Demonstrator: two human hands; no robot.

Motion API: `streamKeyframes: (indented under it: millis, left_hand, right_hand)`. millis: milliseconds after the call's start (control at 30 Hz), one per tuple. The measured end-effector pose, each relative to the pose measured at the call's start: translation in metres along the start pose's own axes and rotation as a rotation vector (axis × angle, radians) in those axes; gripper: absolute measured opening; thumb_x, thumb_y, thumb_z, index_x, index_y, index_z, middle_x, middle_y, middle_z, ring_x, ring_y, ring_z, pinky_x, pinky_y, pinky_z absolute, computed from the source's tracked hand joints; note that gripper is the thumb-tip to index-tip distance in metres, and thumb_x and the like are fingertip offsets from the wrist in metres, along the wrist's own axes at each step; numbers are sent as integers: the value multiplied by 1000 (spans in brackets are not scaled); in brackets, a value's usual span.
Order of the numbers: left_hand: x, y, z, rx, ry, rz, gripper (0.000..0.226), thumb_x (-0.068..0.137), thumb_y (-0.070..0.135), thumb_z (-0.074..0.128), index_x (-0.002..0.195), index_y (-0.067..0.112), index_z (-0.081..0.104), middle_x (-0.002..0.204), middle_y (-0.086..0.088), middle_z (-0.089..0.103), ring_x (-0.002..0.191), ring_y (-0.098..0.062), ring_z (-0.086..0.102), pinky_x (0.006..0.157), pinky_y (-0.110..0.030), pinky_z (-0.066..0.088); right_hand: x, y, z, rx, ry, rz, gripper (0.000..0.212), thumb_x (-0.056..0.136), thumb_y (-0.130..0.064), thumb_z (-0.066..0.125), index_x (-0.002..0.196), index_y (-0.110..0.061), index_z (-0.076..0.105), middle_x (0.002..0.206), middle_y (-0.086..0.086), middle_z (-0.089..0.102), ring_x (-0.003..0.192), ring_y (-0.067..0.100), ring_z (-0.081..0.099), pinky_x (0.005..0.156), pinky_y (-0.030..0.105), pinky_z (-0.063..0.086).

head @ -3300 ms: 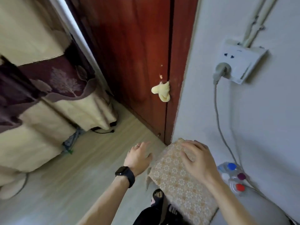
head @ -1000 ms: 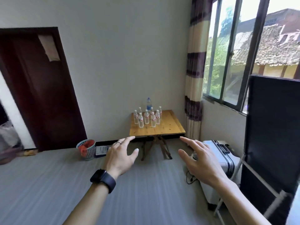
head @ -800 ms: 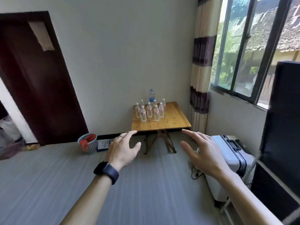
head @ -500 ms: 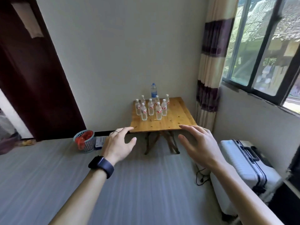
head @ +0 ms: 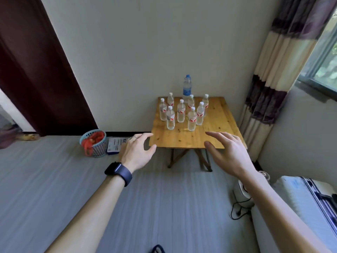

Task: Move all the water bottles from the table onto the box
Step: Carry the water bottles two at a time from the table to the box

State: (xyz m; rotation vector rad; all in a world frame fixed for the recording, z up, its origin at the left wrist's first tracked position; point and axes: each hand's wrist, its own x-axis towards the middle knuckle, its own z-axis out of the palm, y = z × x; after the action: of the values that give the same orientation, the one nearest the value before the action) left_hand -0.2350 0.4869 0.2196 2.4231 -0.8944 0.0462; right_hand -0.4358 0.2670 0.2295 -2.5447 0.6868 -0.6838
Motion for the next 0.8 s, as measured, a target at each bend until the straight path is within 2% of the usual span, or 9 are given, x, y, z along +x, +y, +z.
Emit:
streamKeyframes:
  millis: [67, 233, 467, 533, 700, 800]
  left_hand:
    - [46, -9, 16, -20, -20, 14, 46, 86, 48, 57, 129, 33, 59, 132, 1, 59, 121, -23, 56, 99, -37, 46]
    - [160, -28, 52, -5, -89, 35, 41, 91, 44, 59, 131, 35, 56, 136, 3, 56, 125, -22, 52, 95, -32, 45]
    - [289, -37, 122, -130, -277, -16, 40, 93, 39, 60, 132, 33, 56, 136, 0, 55, 127, -23, 49, 91, -24, 36]
    - [322, -42, 147, -152, -303, -43, 40, 93, 37, 61, 132, 31, 56, 136, -1, 56, 126, -22, 50, 91, -21, 34]
    - [398, -53, 208, -198, -373, -170, 39, 93, 36, 62, 131, 31, 55, 135, -1, 55, 127, -20, 49, 94, -21, 35]
    - [437, -59, 239, -190, -429, -266, 38, 91, 39, 62, 128, 35, 55, 134, -1, 56, 122, -18, 53, 89, -23, 39]
  right_hand:
    - [41, 10, 23, -9, -11, 21, 45, 92, -60, 51, 134, -43, 56, 137, -11, 58, 135, 22, 40, 109, 41, 40]
    - [136, 35, 67, 8, -37, 86, 47, 92, -60, 51, 135, -42, 55, 134, -11, 59, 132, 22, 43, 106, 39, 41]
    - [233, 91, 129, 83, -83, 219, 49, 93, -57, 53, 139, -43, 48, 135, -8, 59, 132, 23, 44, 105, 37, 38]
    - [257, 113, 153, 115, -114, 249, 50, 93, -57, 54, 140, -44, 45, 134, -9, 59, 130, 23, 46, 104, 38, 39]
    - [334, 173, 210, 112, -236, 315, 56, 94, -53, 57, 145, -37, 42, 137, -5, 58, 130, 24, 45, 95, 29, 35]
    - [380, 206, 240, 64, -329, 338, 61, 93, -54, 55, 148, -34, 38, 139, -2, 56, 129, 27, 45, 99, 36, 40]
